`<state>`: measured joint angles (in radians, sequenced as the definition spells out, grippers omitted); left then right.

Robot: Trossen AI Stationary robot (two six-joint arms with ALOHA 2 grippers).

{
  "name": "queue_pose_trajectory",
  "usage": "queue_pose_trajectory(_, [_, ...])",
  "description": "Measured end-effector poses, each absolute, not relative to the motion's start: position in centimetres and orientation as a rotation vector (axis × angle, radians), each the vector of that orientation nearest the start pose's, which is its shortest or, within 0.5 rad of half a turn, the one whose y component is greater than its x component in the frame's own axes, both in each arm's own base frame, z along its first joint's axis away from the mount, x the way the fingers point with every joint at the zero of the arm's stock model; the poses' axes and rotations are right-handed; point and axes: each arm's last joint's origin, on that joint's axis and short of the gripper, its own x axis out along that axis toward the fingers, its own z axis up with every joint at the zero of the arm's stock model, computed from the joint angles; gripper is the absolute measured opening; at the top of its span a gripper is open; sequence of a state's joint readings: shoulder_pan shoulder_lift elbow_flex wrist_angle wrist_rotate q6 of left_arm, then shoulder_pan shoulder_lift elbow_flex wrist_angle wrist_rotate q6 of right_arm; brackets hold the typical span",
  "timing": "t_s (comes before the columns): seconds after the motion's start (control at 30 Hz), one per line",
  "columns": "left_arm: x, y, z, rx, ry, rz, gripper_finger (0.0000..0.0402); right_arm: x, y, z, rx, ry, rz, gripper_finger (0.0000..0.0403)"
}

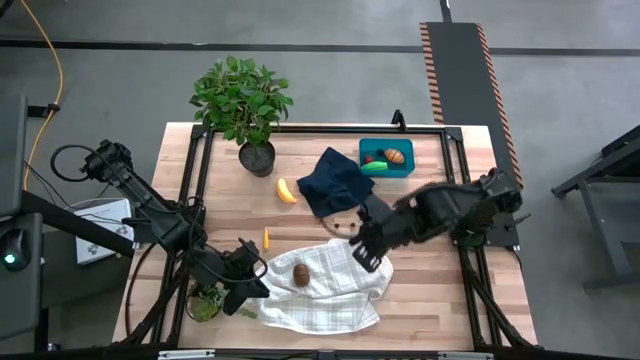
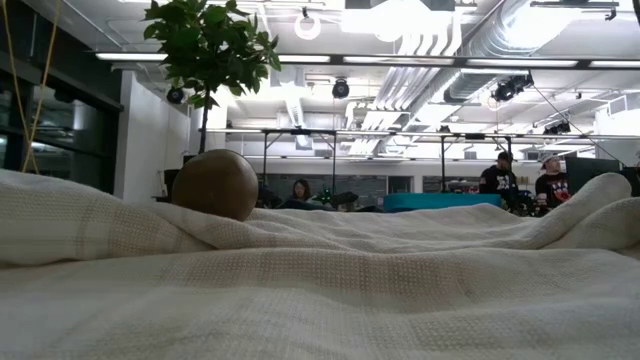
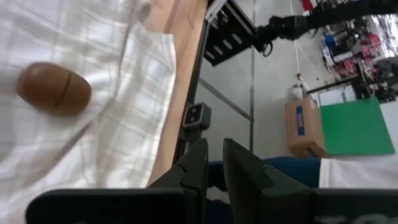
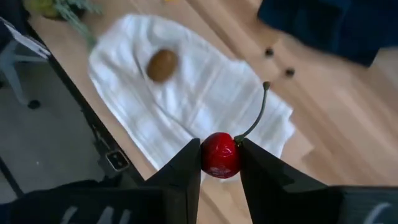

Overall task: Pick and placing Produce into tupperware
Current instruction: Put the red cherry into the blue bin

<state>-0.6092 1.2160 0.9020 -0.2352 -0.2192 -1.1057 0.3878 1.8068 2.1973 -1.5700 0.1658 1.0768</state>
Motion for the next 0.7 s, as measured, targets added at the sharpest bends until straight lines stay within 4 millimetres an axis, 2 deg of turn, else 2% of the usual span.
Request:
queue_pose_trajectory(0.2, [21.8,-14.6,28.2,-0.853,0.679,-0.096,0.004,30.9,7.8,43.1,0.608,1.034,-0.447,0.0083])
queue_pose_trajectory(0.37, [21.8,-14.6,28.2,-0.853,0.679,-0.097,0.004,31.7,3.7,43.1,0.585,1.023,-0.499,0.0083])
queue_pose_trajectory(0.53, [21.8,-14.6,28.2,-0.851,0.679,-0.097,0.004,31.9,-1.0,43.1,0.571,1.023,-0.546,0.0083])
queue_pose_trajectory(0.7, [22.0,-14.2,28.2,-0.815,0.667,-0.094,0.004,31.2,-6.5,43.1,0.525,1.025,-0.606,0.0083])
